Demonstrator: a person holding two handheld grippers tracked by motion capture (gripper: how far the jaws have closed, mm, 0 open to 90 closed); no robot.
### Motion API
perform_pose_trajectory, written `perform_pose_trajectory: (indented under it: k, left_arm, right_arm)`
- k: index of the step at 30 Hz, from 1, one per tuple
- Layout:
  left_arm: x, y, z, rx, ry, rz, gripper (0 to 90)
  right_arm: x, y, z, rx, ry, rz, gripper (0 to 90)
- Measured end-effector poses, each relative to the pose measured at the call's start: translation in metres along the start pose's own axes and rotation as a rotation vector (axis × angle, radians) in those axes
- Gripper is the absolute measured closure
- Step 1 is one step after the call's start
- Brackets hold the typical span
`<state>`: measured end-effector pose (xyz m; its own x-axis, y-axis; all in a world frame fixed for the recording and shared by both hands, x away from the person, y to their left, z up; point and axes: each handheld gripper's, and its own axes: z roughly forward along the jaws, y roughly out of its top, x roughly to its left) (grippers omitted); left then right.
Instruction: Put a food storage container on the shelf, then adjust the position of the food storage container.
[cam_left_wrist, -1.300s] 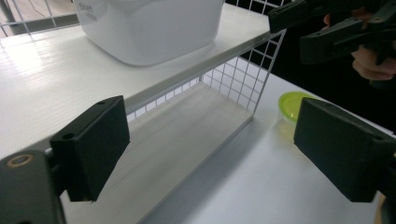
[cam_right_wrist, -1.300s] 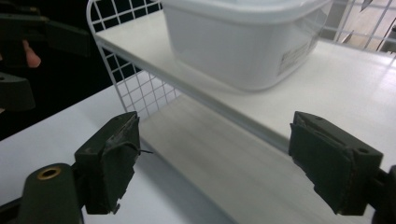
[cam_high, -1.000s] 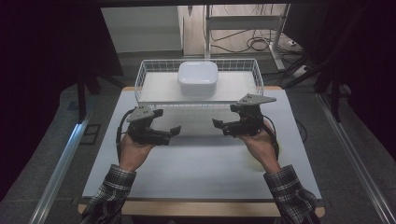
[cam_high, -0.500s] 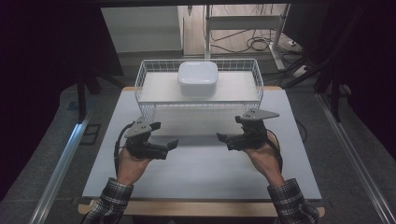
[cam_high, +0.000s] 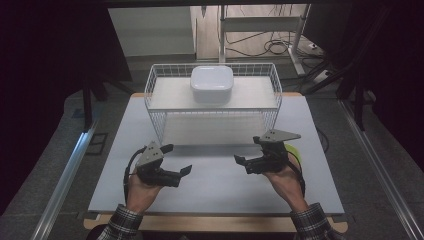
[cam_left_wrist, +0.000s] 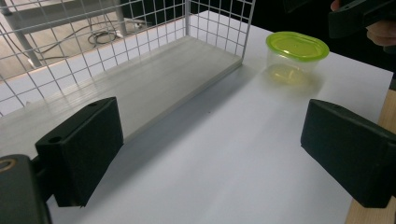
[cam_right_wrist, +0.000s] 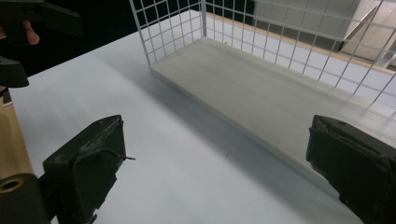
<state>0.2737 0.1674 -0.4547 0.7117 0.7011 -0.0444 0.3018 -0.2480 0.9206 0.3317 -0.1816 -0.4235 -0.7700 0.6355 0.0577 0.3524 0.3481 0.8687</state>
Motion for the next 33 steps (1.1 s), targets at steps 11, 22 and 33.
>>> perform_pose_trajectory:
  k: [11,22,33]
  left_arm:
    - [-0.004,-0.027,-0.003,0.014,-0.01,-0.021,4.5]
    - [-0.016,-0.052,-0.003,0.069,-0.011,0.01,2.8]
    - [-0.011,-0.062,-0.006,0.082,0.02,-0.013,2.4]
  right_arm:
    - [0.011,-0.024,0.001,0.042,-0.006,-0.002,6.4]
    - [0.021,-0.048,0.001,0.069,0.025,0.003,6.8]
    - [0.014,-0.061,0.003,0.119,-0.026,0.01,4.3]
